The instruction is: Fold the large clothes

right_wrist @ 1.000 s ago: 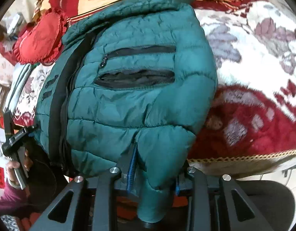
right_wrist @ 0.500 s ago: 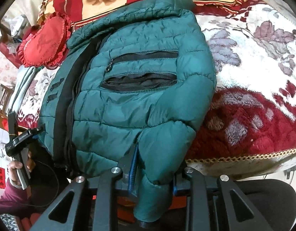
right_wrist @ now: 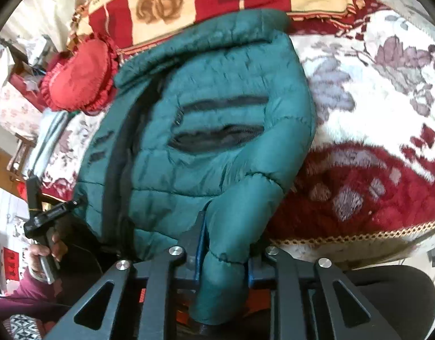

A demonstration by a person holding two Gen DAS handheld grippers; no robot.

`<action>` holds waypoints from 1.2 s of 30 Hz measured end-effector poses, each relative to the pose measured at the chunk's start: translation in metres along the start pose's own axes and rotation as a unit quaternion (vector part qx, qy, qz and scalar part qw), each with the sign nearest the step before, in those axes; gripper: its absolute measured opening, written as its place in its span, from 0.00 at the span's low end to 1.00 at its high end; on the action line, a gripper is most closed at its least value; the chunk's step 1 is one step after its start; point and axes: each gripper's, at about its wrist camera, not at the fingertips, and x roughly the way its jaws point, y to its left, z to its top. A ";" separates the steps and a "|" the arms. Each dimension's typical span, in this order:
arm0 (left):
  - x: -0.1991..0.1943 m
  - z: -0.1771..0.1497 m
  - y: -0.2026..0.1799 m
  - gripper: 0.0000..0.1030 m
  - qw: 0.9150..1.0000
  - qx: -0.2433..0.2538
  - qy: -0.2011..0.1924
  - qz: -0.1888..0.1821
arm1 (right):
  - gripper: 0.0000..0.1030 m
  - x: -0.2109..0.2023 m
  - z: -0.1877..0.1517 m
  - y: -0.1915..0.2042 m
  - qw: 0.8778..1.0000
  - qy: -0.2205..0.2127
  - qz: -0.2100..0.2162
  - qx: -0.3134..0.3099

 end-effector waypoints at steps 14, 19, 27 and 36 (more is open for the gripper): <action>-0.051 0.028 -0.010 0.11 0.998 0.012 -0.049 -0.048 | 0.16 -0.048 0.028 0.013 0.996 -0.078 0.047 0.001; -0.066 0.047 -0.014 0.11 0.995 0.008 -0.078 -0.058 | 0.16 -0.061 0.047 0.015 0.993 -0.109 0.050 0.006; -0.086 0.082 -0.020 0.11 0.990 -0.010 -0.123 -0.068 | 0.16 -0.073 0.082 0.016 0.988 -0.146 0.050 0.014; -0.095 0.133 -0.027 0.11 0.986 -0.029 -0.144 -0.083 | 0.16 -0.080 0.133 0.016 0.984 -0.172 0.044 0.018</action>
